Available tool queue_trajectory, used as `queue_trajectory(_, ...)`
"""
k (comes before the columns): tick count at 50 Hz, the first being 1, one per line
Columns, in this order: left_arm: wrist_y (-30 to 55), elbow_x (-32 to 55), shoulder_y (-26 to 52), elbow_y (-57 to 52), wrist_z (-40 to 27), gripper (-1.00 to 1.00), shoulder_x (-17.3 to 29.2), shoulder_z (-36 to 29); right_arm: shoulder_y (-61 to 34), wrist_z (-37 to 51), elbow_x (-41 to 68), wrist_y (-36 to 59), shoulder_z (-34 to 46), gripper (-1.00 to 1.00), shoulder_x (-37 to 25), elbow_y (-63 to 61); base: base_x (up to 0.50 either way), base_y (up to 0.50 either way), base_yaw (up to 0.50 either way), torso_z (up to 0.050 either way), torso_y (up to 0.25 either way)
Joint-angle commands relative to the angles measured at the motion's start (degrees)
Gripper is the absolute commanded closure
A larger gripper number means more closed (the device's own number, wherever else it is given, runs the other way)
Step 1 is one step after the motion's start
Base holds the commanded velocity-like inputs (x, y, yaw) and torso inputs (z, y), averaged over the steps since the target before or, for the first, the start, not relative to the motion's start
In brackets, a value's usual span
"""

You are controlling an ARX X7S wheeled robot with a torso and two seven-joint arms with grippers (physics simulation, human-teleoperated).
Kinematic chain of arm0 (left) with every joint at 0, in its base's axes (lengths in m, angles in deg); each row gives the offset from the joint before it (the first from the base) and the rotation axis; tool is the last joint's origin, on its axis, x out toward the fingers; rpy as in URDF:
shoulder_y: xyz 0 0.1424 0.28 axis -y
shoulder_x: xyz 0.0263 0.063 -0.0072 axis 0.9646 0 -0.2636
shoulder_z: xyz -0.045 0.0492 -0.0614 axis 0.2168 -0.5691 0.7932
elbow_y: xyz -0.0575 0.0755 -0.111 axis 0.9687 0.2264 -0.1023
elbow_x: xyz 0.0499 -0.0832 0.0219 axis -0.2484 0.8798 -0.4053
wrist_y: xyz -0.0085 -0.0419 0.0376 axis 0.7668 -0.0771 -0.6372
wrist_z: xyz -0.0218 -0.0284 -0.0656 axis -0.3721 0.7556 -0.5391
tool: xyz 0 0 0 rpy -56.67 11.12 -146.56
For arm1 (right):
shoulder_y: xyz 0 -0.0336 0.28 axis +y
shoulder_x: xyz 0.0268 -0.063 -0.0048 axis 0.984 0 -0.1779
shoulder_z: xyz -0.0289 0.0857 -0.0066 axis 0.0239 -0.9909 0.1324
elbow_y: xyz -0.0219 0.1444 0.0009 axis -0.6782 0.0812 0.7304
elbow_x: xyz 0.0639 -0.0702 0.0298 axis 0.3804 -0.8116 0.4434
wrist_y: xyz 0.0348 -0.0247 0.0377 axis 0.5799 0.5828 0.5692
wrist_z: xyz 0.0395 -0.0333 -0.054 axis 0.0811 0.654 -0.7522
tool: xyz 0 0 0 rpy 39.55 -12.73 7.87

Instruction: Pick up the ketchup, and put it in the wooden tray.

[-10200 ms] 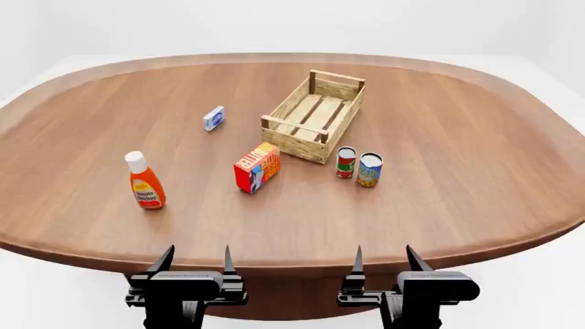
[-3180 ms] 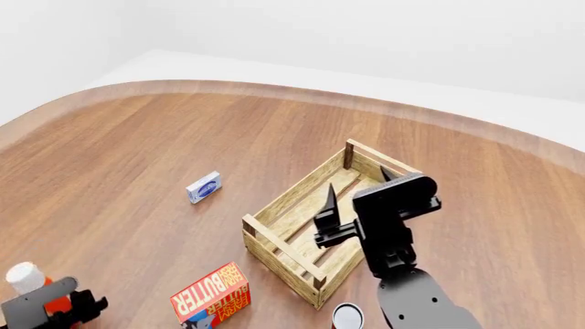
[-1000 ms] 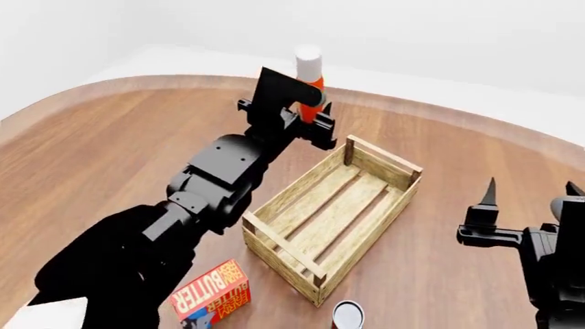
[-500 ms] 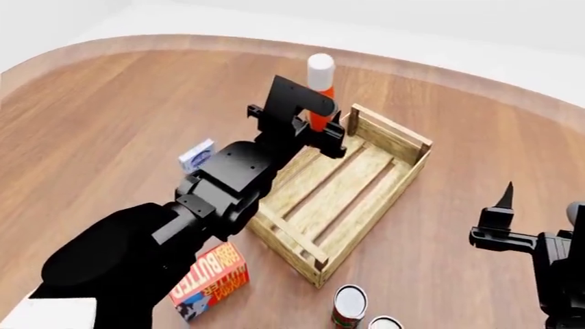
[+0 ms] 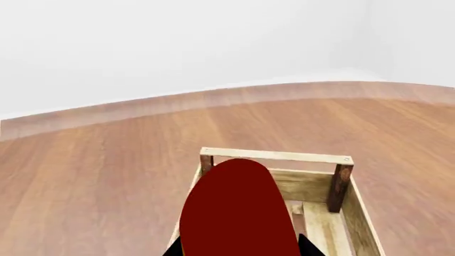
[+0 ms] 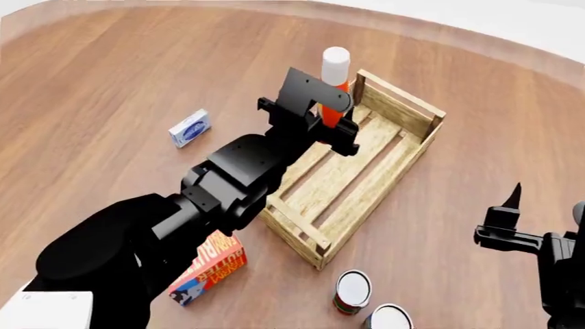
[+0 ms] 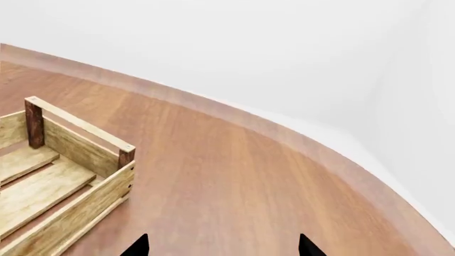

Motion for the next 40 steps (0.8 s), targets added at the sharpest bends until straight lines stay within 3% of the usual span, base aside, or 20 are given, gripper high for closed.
queue_trajectory(1, 0.4, -0.3, 0.7, -1.1, -0.2, 1.0, 0.0, 0.7, -0.1, 0.9, -0.2, 0.4, -0.1, -1.0, 0.2, -0.1, 0.0, 0.0, 0.0, 0.0, -0.152)
queue_trajectory(25, 0.4, -1.1, 0.3, -0.3, -0.2, 1.0, 0.0, 0.8, -0.2, 1.8, -0.3, 0.6, -0.1, -1.0, 0.3, -0.1, 0.0, 0.0, 0.0, 0.0, -0.148)
queue_trajectory(40, 0.9, -1.3, -0.2, -0.4, -0.2, 1.0, 0.0, 0.8, -0.2, 2.4, -0.3, 0.7, -0.1, -1.0, 0.4, -0.2, 0.0, 0.0, 0.0, 0.0, -0.004)
